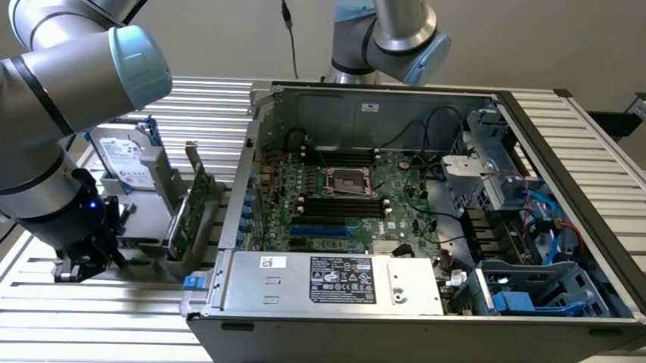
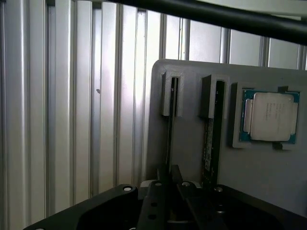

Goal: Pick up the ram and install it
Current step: 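Pick up the ram and move it above insertion slot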

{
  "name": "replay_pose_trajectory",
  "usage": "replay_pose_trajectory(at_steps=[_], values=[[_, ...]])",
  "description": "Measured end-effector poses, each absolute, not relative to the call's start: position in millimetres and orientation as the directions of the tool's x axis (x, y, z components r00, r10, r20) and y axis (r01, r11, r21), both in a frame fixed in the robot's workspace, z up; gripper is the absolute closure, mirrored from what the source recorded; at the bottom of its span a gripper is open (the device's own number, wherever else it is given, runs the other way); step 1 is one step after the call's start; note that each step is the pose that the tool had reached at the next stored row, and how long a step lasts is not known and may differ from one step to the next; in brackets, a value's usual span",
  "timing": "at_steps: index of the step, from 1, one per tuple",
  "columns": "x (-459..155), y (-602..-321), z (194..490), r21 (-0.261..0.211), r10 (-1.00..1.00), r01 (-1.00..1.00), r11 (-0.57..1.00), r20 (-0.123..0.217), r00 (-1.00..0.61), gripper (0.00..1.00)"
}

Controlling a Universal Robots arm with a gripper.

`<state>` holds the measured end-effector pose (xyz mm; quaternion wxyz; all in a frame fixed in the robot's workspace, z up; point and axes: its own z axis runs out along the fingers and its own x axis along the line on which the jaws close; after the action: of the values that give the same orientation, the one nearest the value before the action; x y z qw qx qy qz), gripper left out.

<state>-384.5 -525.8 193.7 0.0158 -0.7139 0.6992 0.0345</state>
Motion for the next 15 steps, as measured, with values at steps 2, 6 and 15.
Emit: replay_pose_trajectory(at_steps=[2,6,15], values=[[-384.6,-525.8,193.9,0.026,-0.997,-0.999,-0.022,-0.072,0.02,0.86],[-384.6,-525.8,198.7,0.026,-0.997,-0.999,-0.022,-0.076,0.02,0.86],[-384.5,-525.8,228.9,0.026,-0.997,-0.999,-0.022,-0.078,0.02,0.86]])
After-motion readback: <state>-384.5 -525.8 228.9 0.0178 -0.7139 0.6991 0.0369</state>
